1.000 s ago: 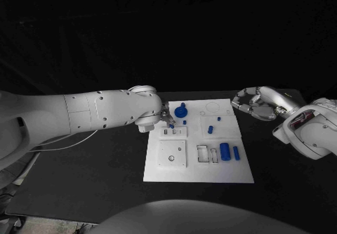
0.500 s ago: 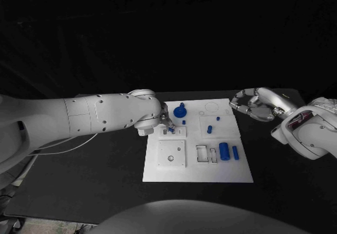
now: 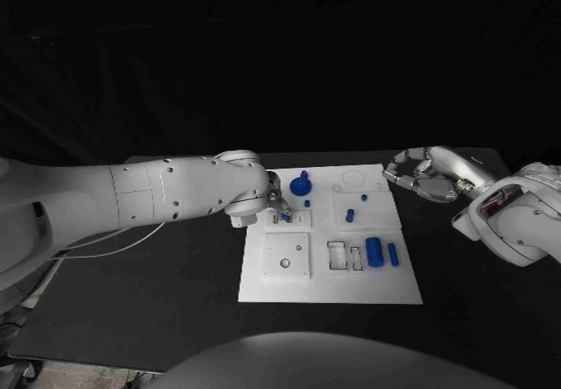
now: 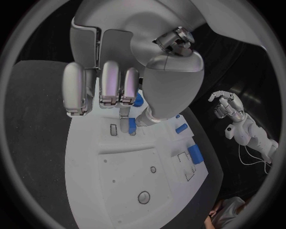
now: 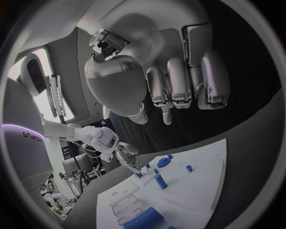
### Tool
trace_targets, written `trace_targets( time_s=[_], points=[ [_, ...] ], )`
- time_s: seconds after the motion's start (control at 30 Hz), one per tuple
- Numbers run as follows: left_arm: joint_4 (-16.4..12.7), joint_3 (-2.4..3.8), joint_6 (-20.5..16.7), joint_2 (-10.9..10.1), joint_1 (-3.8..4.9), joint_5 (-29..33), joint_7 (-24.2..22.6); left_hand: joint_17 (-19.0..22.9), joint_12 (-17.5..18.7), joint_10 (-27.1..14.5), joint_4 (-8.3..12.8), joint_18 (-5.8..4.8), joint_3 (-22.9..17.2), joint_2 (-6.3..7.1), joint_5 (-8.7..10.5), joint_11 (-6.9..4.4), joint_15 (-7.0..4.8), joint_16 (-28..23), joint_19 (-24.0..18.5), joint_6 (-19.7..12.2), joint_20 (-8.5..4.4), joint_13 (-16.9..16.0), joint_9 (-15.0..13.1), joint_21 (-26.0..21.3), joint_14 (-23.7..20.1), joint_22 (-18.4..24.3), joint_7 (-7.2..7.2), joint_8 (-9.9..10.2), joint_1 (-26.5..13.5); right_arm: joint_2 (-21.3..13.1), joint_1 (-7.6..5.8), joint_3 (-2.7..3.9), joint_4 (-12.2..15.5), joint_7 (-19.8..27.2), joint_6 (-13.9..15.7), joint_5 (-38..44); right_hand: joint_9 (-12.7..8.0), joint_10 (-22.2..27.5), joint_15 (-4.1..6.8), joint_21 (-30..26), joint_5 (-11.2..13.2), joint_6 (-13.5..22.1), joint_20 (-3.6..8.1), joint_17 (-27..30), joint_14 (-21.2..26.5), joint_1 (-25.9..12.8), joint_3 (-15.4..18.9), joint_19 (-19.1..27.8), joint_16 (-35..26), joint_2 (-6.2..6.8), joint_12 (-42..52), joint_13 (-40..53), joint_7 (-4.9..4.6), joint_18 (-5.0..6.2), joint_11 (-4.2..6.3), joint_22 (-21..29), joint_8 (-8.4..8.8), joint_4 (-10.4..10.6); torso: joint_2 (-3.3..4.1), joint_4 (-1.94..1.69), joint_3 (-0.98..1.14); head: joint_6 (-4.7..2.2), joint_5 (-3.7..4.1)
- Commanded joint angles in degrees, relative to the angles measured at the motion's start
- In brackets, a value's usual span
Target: Assemble the parts on the task board
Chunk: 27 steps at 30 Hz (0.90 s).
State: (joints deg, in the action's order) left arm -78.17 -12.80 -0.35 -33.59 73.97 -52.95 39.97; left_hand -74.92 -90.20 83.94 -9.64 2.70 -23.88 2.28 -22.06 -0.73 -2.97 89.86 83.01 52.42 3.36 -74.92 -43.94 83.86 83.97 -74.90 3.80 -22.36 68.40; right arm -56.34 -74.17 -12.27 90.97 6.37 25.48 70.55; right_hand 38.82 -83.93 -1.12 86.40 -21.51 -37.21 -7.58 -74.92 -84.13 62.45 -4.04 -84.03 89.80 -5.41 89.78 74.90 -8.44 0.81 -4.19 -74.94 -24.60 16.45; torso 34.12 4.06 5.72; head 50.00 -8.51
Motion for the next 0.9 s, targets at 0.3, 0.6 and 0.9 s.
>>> trace_targets(
  time_s=[0.3, 0.6, 0.9],
  points=[
    [0.42, 0.02, 0.53, 0.57, -0.28, 0.57, 1.74, -15.08, 0.20, 6.06, -0.38, -0.36, -0.13, -0.15, 0.18, 0.34, -0.07, 0.14, 0.03, 0.09, 0.08, -15.08, 0.03, -0.31, 6.03, -9.11, -0.17, 0.33, -0.69, 0.08, 0.10, 0.00, -0.05, 0.07, -0.62, 0.19, -0.12, -6.07, -0.38, -0.41, -0.40, 0.29, -0.22, -15.08, -5.87, 0.79, 0.22, -1.93, 0.20, -0.01, 0.22, 15.10, -0.29, 0.56, -0.53, -13.24, 0.33, -0.21, 0.02, 0.03, 0.01, 0.00, -0.09],
    [0.64, 0.03, 0.54, 0.92, -0.48, 0.57, 1.56, -15.08, 0.20, 6.06, -0.44, -0.32, -0.18, -0.18, 0.19, 0.34, -0.06, 0.14, -0.10, 0.13, 0.09, -15.08, 0.07, -0.44, 6.03, -9.01, -0.17, 0.38, -0.72, 0.03, 0.13, 0.00, -0.10, -0.08, -0.72, 0.19, -0.14, -6.07, -0.38, -0.48, -0.43, 0.27, -0.23, -15.08, -5.87, 0.86, 0.22, -1.86, 0.20, -0.01, 0.22, 15.10, -0.30, 0.58, -0.55, -13.21, 0.33, -0.22, -0.01, 0.03, 0.00, 0.00, -0.11],
    [0.75, 0.03, 1.23, 0.92, -0.53, 0.57, 1.93, -15.08, 0.20, 6.06, -0.45, -0.30, -0.21, -0.19, 0.20, 0.34, -0.05, 0.14, -0.14, 0.16, 0.09, -15.08, 0.10, -0.48, 6.03, -8.98, -0.18, 0.42, -0.71, 0.07, 0.25, 0.00, -0.22, -0.22, -0.89, 0.19, -0.17, -6.07, -0.39, -0.49, -0.45, 0.26, -0.23, -15.08, -5.87, 0.94, 0.22, -1.85, 0.20, 0.00, 0.22, 15.10, -0.31, 0.59, -0.56, -13.20, 0.32, -0.23, 0.00, 0.03, 0.04, 0.00, -0.16]
  ],
)
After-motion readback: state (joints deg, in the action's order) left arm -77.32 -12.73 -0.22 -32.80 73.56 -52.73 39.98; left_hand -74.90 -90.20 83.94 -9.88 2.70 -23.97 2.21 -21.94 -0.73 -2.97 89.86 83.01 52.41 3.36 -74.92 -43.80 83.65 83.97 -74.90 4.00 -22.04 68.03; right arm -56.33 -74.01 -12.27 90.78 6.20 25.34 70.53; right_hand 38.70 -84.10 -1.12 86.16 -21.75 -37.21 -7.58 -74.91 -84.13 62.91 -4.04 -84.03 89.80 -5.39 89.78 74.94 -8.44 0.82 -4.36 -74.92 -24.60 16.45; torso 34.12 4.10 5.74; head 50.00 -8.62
